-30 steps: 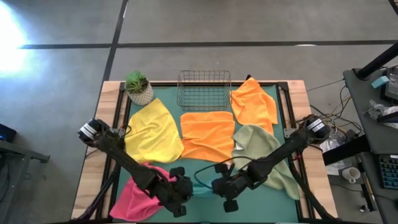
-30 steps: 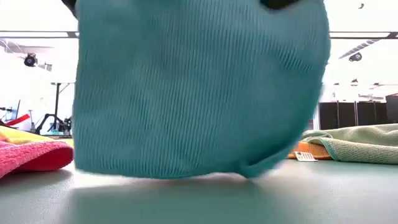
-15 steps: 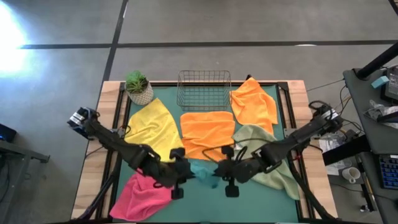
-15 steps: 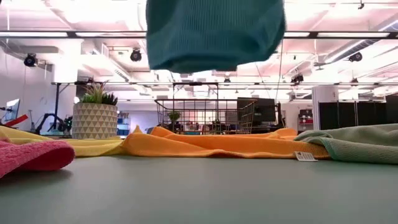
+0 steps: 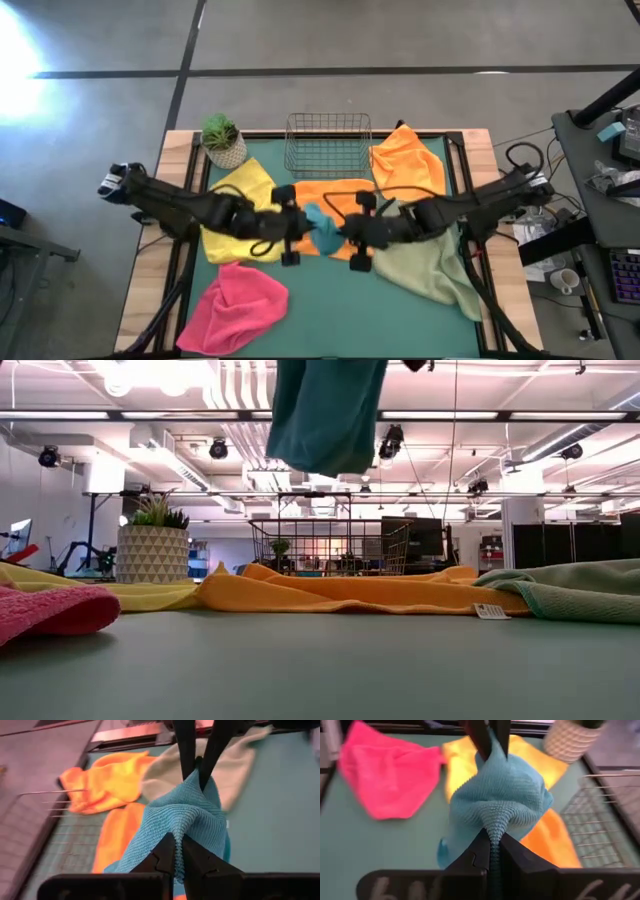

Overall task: Fold microfiber towels
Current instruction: Put the blue microfiber cloth into the wire basket

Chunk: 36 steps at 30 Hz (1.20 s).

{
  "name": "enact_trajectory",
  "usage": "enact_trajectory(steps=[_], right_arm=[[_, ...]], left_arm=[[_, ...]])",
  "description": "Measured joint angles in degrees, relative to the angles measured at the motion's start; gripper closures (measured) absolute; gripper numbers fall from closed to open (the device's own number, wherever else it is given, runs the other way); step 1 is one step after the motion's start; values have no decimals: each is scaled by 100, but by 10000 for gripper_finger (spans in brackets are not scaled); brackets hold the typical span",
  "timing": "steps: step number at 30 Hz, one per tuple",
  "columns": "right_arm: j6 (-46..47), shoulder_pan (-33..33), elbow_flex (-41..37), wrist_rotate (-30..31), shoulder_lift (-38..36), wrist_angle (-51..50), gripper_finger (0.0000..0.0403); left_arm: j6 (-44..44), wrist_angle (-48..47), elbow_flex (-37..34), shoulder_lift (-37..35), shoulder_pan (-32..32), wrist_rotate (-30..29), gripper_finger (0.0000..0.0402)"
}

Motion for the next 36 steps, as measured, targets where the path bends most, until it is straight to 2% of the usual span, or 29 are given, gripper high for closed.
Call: enact_trajectory(steps=[8,14,19,25,30,36], right_arm=[[-893,-1099,317,-6,-28,-259,394],[-1727,-2109,403,-110,-28,-267,394],[-2314,-3014,408,-569,-28,-28,394],[-2612,-4021,399,-1559,70,336,394],[-2820,-4617,397,-2188,463,453,394],[-3208,-5077,405,-2604,1074,593,394]], left_arm=[[886,-98,-4,40,1017,10,400],[1545,311,-4,43,2099,99,400],[1814,815,-4,147,3024,840,400],[1828,1269,-4,569,3819,1480,400],[1827,1693,-4,983,4161,1678,400],[1937,1793,-2,1253,4484,1741,400]])
